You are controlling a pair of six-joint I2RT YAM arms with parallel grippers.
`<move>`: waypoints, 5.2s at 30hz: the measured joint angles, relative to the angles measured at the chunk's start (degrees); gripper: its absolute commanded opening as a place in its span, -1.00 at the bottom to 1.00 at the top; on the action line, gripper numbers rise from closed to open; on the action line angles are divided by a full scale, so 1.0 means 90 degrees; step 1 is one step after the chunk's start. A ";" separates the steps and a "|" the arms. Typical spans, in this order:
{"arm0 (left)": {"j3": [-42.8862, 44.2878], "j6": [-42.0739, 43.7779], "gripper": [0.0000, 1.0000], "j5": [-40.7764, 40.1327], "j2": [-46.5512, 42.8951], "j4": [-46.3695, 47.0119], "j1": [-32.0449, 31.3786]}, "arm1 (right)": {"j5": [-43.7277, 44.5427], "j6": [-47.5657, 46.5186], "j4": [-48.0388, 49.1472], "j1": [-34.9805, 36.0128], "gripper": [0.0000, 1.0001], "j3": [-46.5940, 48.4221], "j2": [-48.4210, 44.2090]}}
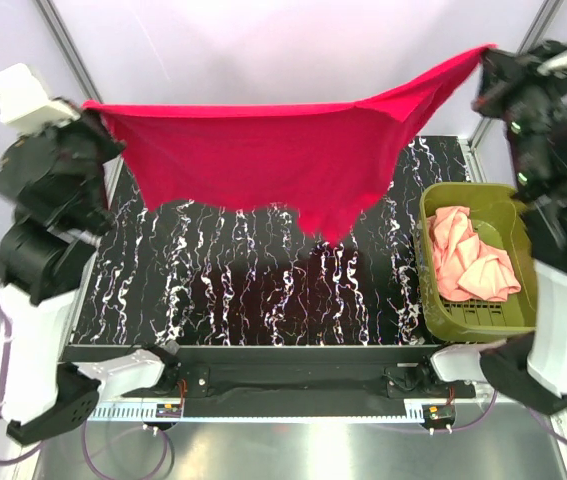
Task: Fold and stack the t-shirts
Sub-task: Flatten the tshirt out, then fold the tshirt
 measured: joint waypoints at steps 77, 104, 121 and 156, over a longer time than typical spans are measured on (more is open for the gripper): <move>0.0328 -0.0418 -0.88 0.2931 0.7286 0.0491 0.2837 | -0.1732 0.1015 0.1236 -0.1389 -1.00 -0.1358 0.5889; -0.0449 0.0508 -0.79 0.2283 0.6829 -0.0296 0.2827 | -0.2208 0.1841 -0.0877 -0.1389 -1.00 -0.3551 0.3900; -0.0520 0.0359 -0.57 0.2106 0.6829 -0.0908 0.2591 | -0.2232 0.2045 -0.0976 -0.1389 -1.00 -0.4748 0.3662; -0.1440 -0.1855 0.23 0.1554 0.5498 -0.1331 0.2812 | -0.2560 0.2008 -0.0998 -0.1394 0.18 -0.2948 0.4362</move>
